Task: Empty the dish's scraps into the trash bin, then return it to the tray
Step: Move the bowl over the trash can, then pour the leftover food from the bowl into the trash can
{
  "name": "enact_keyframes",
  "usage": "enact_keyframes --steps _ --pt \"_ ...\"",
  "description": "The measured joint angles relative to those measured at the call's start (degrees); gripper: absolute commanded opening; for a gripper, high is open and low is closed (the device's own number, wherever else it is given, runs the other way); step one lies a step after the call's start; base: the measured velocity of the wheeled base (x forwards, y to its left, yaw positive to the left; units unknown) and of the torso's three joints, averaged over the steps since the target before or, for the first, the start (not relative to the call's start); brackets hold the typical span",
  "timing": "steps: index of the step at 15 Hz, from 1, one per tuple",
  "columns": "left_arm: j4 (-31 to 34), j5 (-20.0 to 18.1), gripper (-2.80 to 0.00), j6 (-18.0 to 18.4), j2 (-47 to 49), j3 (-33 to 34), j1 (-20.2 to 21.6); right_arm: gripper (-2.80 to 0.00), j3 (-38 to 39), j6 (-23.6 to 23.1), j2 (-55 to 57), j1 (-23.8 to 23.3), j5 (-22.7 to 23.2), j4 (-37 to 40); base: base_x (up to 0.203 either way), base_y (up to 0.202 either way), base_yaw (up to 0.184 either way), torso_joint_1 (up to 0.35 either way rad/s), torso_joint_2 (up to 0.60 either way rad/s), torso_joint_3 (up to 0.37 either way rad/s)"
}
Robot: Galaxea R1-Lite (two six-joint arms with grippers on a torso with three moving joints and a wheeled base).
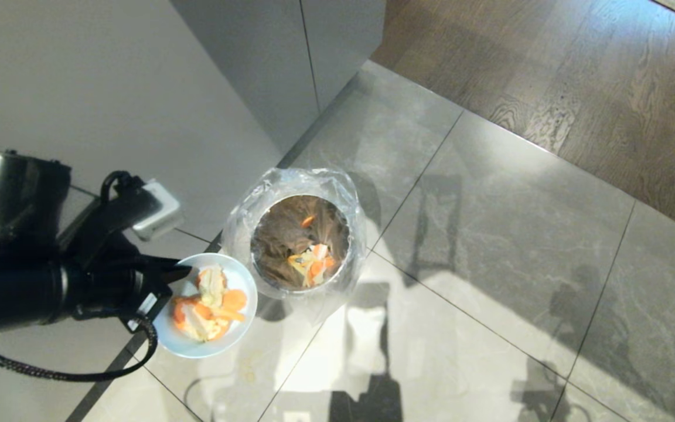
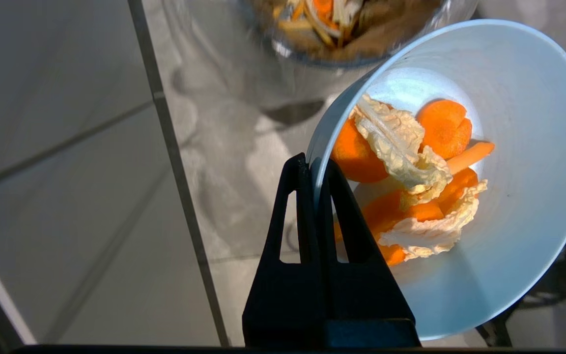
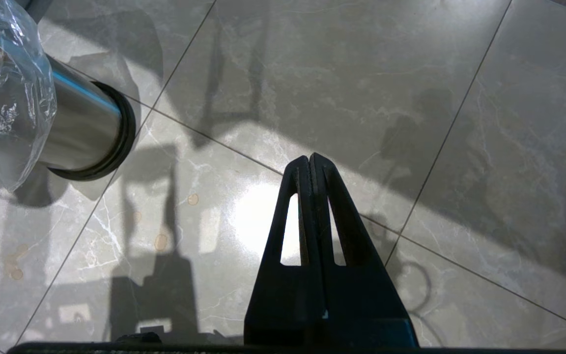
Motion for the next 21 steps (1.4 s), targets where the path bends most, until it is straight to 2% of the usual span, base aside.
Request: enact_keyframes --steps 2,4,5,10,14,15,18,21 --pt "-4.3 3.6 -2.8 1.3 3.0 -1.4 -3.4 -2.8 0.0 0.0 0.0 0.0 0.0 0.0 0.0 0.0 0.0 0.0 0.0 0.0" --pt "-10.7 8.3 -2.8 5.5 5.8 -2.0 -5.7 -2.8 0.0 0.0 0.0 0.0 0.0 0.0 0.0 0.0 0.0 0.0 0.0 0.0" --pt "-13.6 9.0 -2.8 7.8 7.0 -2.1 -6.2 -2.8 0.0 0.0 0.0 0.0 0.0 0.0 0.0 0.0 0.0 0.0 0.0 0.0" --pt "-24.1 9.0 -2.8 21.6 11.9 -3.4 -7.2 -2.8 0.0 0.0 0.0 0.0 0.0 0.0 0.0 0.0 0.0 0.0 0.0 0.0" --pt "-31.5 9.0 -2.8 32.4 15.0 -4.6 -9.9 -2.8 0.0 0.0 0.0 0.0 0.0 0.0 0.0 0.0 0.0 0.0 0.0 0.0" --pt "-33.5 9.0 -2.8 34.3 15.9 -4.7 -10.4 -2.8 0.0 0.0 0.0 0.0 0.0 0.0 0.0 0.0 0.0 0.0 0.0 0.0" --pt "-37.9 8.9 -2.8 35.7 19.1 -4.8 -11.2 -2.8 0.0 0.0 0.0 0.0 0.0 0.0 0.0 0.0 0.0 0.0 0.0 0.0" --pt "-35.7 9.0 -2.8 42.2 21.7 -5.4 -11.8 -2.8 0.0 0.0 0.0 0.0 0.0 0.0 0.0 0.0 0.0 0.0 0.0 0.0"
